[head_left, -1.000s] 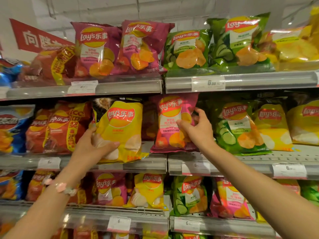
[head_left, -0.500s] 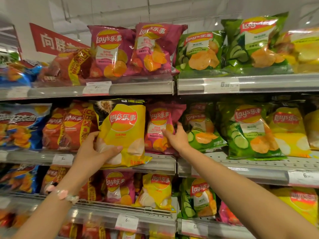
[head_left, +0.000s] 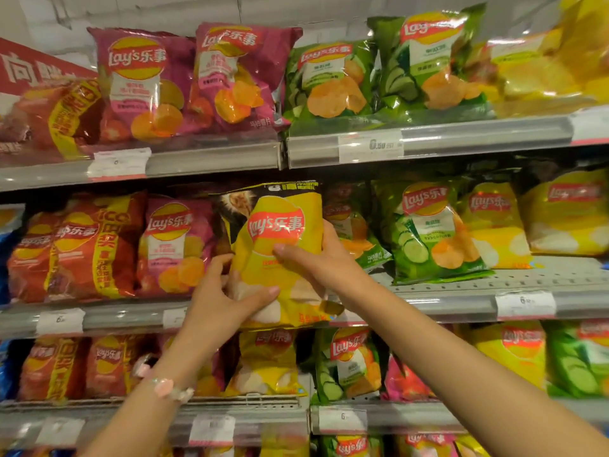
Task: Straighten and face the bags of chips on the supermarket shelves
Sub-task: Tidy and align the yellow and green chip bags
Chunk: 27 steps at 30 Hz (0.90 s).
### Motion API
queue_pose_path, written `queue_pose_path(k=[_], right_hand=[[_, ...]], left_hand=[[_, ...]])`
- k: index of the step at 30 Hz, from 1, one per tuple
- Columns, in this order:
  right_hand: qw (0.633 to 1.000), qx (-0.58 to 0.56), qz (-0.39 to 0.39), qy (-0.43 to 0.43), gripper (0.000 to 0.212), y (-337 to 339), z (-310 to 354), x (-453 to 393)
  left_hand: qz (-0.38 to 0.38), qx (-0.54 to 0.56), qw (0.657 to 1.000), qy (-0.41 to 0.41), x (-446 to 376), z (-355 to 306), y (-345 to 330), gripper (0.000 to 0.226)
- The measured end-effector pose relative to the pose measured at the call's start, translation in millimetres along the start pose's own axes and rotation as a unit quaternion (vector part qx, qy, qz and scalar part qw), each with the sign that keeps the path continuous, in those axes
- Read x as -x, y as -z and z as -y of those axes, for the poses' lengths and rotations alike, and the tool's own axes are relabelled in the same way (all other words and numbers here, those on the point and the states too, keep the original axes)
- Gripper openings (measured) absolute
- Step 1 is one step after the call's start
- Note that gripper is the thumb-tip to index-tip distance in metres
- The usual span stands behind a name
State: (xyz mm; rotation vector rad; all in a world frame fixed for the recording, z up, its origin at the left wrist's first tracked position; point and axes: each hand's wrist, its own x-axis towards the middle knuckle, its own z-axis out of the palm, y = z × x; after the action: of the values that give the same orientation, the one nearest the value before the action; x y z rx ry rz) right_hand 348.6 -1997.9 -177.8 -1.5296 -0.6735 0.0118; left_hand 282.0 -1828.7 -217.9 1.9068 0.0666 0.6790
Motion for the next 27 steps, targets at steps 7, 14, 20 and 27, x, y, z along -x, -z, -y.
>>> queue_pose_path(k=[7, 14, 20, 27], right_hand=[[0.995, 0.034, -0.091, 0.004, 0.065, 69.8, -4.9, 31.3], [0.989, 0.041, -0.139, 0.019, 0.058, 148.5, -6.3, 62.2], [0.983, 0.041, -0.178, 0.017, 0.054, 218.7, -0.6, 86.3], [0.967, 0.062, -0.248, 0.001, 0.051, 300.8, 3.3, 97.6]], left_hand=[[0.112, 0.099, 0.988, 0.046, -8.6, -30.1, -65.0, 0.095], [0.16, 0.203, 0.964, 0.054, -10.2, -67.9, -144.5, 0.056], [0.193, 0.247, 0.949, 0.038, -1.1, -95.7, -215.9, 0.067], [0.238, 0.159, 0.957, -0.044, 3.5, -113.3, -287.8, 0.065]])
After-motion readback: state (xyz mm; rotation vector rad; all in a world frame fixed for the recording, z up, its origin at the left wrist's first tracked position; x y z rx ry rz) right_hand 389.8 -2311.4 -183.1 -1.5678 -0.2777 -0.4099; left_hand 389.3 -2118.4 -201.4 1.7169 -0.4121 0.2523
